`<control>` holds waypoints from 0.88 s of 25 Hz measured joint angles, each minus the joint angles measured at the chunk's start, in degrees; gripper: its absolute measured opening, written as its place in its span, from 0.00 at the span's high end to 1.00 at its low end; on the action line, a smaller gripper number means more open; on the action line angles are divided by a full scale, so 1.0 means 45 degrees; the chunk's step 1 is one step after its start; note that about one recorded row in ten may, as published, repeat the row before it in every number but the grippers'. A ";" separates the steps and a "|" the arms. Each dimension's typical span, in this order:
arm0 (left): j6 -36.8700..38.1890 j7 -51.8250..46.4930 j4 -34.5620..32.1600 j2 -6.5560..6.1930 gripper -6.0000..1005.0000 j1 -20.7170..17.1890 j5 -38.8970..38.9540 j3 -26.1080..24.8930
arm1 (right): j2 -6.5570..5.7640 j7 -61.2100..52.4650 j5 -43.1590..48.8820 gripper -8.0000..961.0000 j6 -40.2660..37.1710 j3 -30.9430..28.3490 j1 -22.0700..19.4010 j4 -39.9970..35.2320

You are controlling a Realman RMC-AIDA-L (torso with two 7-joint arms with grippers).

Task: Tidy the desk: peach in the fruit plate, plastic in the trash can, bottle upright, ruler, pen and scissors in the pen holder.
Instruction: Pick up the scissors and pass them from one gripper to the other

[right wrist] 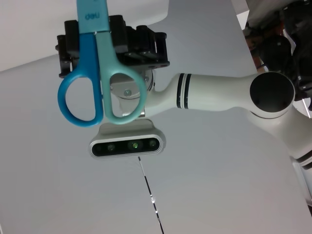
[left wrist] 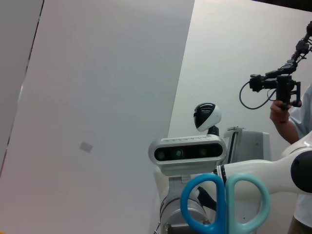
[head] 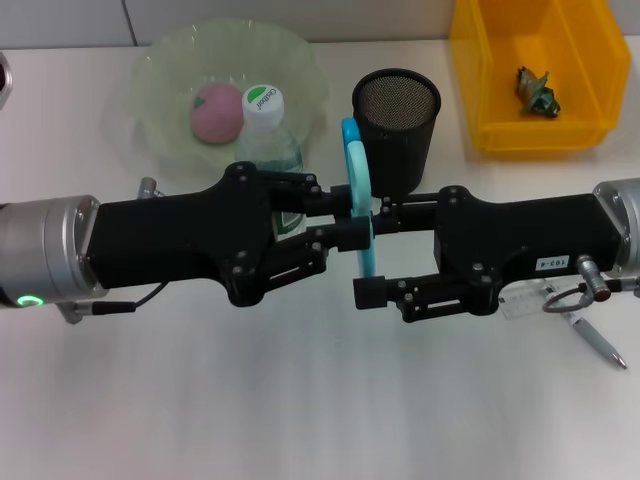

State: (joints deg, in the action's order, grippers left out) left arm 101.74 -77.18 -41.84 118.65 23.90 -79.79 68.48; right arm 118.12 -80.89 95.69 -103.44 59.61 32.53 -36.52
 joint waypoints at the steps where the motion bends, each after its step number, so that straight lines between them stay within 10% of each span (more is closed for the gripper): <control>1: 0.0002 0.0006 0.0001 0.0000 0.75 0.0023 0.0003 -0.0002 | 0.0000 0.0000 0.0000 0.25 0.0000 0.0000 0.0000 0.0000; 14: -0.0003 0.0022 0.0005 -0.0001 0.75 0.0209 0.0017 -0.0004 | 0.0153 0.0087 0.0026 0.37 0.0003 0.0040 -0.0013 -0.0050; 22: -0.0005 0.0024 0.0020 -0.0002 0.75 0.0216 0.0026 -0.0009 | 0.0157 0.0162 0.0028 0.71 0.0062 0.0043 -0.0006 -0.0065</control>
State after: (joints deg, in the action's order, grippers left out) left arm 101.71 -77.07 -41.75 118.64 24.88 -79.67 68.44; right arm 118.83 -80.17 95.82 -103.16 59.80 32.50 -36.81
